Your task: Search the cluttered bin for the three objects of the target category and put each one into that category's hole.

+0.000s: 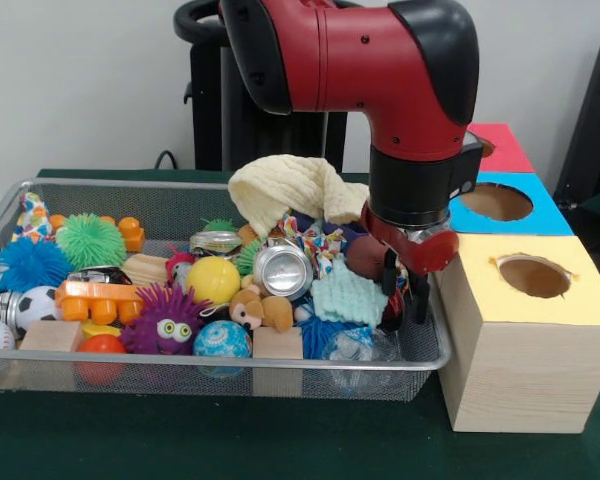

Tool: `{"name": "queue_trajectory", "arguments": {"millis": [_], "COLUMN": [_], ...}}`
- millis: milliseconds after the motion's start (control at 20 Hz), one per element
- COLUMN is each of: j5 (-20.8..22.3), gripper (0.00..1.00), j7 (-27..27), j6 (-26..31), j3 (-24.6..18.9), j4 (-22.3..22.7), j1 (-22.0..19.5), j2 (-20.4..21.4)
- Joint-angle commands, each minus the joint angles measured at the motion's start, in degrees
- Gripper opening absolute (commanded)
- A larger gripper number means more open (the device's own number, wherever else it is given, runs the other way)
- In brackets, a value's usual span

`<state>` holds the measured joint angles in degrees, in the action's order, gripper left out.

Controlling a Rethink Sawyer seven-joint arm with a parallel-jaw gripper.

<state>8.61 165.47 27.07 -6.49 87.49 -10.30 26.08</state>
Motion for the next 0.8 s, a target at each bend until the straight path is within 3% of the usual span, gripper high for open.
{"name": "queue_trajectory", "arguments": {"millis": [50, 300, 800], "j5": [1.58, -1.69, -7.44], "gripper": [1.00, 1.00, 1.00], "j7": [1.43, 8.77, 9.71], "j6": [-6.46, -12.28, -14.46], "j3": [-0.23, 3.90, 8.46], "j4": [-0.55, 1.21, 0.81], "j1": [1.87, 5.46, 6.74], "j2": [-0.44, 1.23, -0.04]}}
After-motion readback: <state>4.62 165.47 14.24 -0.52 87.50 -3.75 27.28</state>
